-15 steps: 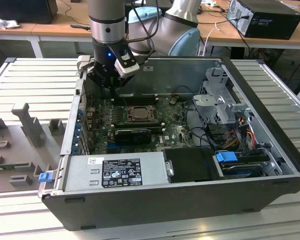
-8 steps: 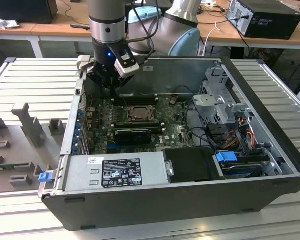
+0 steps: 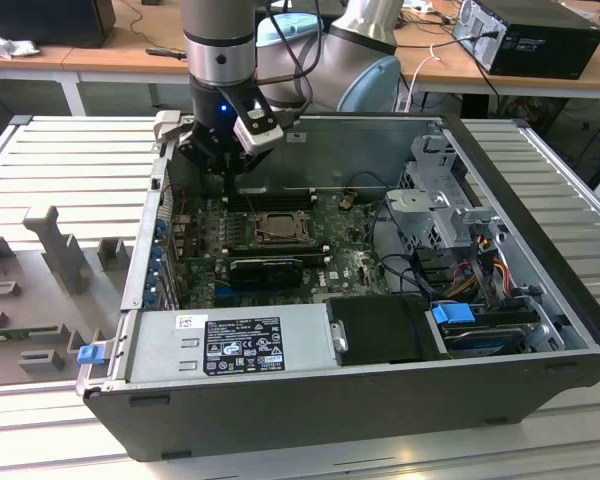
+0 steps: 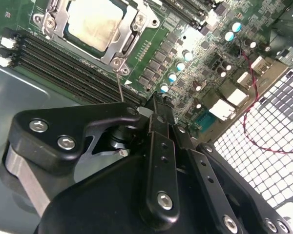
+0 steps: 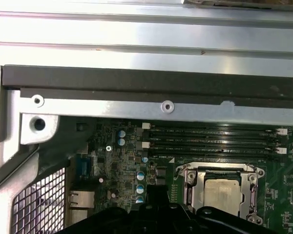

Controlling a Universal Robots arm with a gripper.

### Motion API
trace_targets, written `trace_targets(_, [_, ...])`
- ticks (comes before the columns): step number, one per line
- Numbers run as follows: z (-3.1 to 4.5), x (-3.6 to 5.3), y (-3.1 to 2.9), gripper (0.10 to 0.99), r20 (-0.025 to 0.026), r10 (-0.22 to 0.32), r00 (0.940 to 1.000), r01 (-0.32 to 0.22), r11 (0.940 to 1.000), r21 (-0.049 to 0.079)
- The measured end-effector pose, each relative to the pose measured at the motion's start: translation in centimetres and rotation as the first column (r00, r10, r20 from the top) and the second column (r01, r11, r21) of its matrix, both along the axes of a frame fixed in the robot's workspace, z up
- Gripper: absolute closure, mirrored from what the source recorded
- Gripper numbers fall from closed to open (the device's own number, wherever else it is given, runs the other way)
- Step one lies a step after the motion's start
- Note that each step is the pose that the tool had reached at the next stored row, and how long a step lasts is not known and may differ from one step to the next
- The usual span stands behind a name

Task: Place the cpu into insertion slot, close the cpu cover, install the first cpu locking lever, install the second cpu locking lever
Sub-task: 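Install the first cpu locking lever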

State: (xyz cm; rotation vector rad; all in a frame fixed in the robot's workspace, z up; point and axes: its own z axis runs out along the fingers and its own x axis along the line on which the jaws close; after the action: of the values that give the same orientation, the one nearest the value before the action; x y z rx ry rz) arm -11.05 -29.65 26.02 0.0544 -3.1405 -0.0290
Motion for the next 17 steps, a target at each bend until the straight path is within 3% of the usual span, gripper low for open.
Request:
trace_targets(9, [-0.02,0.00,1.10,0.980,0.0000,0.000,1.0000,0.000,1.0000,0.000])
trace_targets(17, [-0.03,0.00,1.41,0.980,-0.0001,0.000,1.0000,0.000,1.0000,0.000])
